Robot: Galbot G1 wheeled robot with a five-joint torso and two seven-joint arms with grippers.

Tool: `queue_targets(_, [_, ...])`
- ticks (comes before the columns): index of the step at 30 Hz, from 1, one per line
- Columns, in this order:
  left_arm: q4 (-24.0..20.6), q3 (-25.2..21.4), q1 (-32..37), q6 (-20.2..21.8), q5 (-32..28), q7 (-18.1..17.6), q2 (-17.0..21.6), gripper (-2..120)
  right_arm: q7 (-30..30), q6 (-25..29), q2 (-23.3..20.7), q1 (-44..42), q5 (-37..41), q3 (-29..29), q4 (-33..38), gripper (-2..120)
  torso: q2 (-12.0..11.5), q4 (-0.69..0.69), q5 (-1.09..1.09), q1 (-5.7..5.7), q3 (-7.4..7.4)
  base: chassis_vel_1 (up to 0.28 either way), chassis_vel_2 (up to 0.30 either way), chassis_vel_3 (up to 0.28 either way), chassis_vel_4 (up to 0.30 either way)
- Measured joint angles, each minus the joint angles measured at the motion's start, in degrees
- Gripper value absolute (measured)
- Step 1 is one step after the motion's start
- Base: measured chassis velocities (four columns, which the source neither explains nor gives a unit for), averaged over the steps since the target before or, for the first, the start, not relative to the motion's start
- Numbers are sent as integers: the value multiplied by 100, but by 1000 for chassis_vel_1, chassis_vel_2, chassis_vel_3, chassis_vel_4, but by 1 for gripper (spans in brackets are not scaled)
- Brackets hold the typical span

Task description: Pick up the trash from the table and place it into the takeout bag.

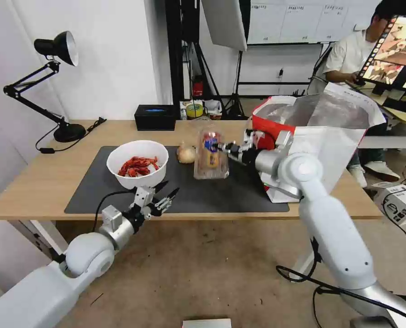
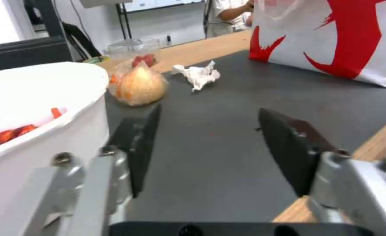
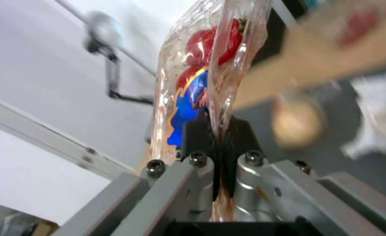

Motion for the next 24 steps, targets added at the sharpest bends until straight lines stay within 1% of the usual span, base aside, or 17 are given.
queue_targets(2, [-86,-119,212,-1,43,-98,-24,81,129,105,-95,153,-20,38,204,0,0,0,0,0,0,0,0,0,0])
queue_targets(3, [-86,-119,212,-1,43,-98,-24,81,129,105,-95,153,-20,38,204,0,0,0,0,0,0,0,0,0,0])
queue_targets(5, [-159,-252,412,-1,84,-130,-39,91,202,228,-206,275,-121,78,325,0,0,1,0,0,0,0,0,0,0])
queue_targets(6, [-159,-252,412,-1,84,-130,-39,91,202,228,-206,275,-121,78,325,0,0,1,0,0,0,0,0,0,0])
queue_targets(7, [-204,-339,522,1,97,-142,-44,97,245,333,-295,346,-174,127,384,0,0,0,0,0,0,0,0,0,0])
queue_targets(8, [-230,-398,588,3,101,-147,-46,99,291,414,-356,408,-205,174,415,0,0,0,0,0,0,0,0,0,0])
queue_targets(10, [-261,-467,657,5,103,-151,-48,99,379,495,-434,479,-244,239,429,0,0,1,0,0,0,0,0,0,0])
queue_targets(12, [-314,-579,781,10,106,-159,-62,100,546,598,-632,615,-450,379,401,0,0,0,1,0,0,0,0,0,0])
queue_targets(14, [-323,-592,802,11,108,-160,-65,100,563,608,-660,630,-475,396,392,0,0,0,1,0,0,0,0,0,0])
queue_targets(16, [-376,-666,938,15,135,-169,-93,100,710,749,-989,747,-715,564,258,0,0,0,2,0,0,0,0,0,0])
queue_targets(17, [-376,-666,938,15,135,-169,-93,100,710,749,-989,747,-715,564,258,0,0,0,2,0,0,0,0,0,0])
queue_targets(19, [-384,-672,973,17,165,-182,-119,100,784,841,-1204,788,-868,688,120,0,0,0,0,0,0,0,0,0,0])
queue_targets(21, [-384,-664,971,18,173,-200,-129,100,786,892,-1283,788,-966,730,45,0,0,-1,2,0,0,0,0,0,0])
queue_targets(24, [-384,-564,903,31,188,-269,-166,100,658,1099,-1453,667,-1385,815,-247,0,0,-1,1,0,1,0,0,0,0])
